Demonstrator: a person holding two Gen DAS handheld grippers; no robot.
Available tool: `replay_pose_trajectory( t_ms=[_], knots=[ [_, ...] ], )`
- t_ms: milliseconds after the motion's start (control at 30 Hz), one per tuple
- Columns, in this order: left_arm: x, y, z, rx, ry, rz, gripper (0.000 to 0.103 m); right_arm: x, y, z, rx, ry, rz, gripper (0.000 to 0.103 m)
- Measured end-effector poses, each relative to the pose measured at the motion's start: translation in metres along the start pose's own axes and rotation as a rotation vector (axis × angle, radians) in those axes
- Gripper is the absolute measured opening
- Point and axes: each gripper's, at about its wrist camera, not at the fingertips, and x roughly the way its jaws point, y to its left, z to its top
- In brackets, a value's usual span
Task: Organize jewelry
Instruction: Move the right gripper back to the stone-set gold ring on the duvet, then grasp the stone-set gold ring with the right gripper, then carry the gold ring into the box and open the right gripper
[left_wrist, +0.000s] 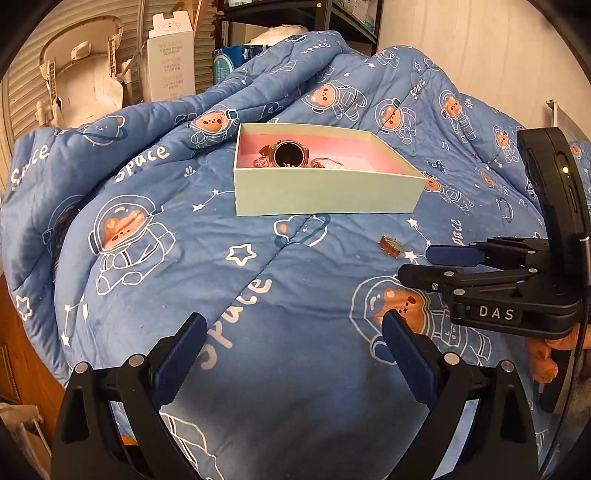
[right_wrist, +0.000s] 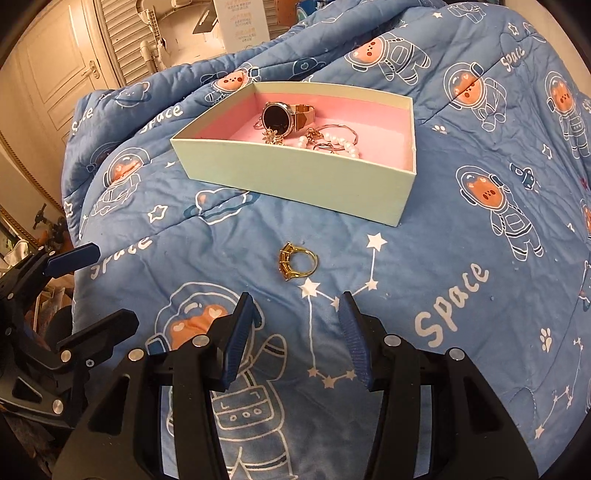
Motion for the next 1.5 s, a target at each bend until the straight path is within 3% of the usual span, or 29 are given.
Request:
replay_pose_trajectory(
  t_ms=[267,600,967,1233,1500],
  knots=[
    [0.001,0.001,0.002,0.001,-0.001,0.011,0.094,0.010,0.003,0.005,-0.009,0.001,-0.011,0.047],
    [0.006,0.004,0.007,0.002,-0.008,0.018,0.094,0.017,0.008,0.012,-0.029,-0.006,-0.004,0.021],
    [0.007,0.008,0.012,-0.003,-0.006,0.012,0.094,0.013,0.009,0.013,-0.033,-0.011,0.021,0.009],
    [0.005,0.009,0.017,-0.005,-0.016,0.015,0.094,0.015,0.008,0.014,-0.028,-0.009,0.039,0.009],
    [0.003,0.010,0.017,-0.010,-0.016,0.012,0.094,0.018,0.007,0.017,-0.028,-0.013,0.031,0.016]
  ],
)
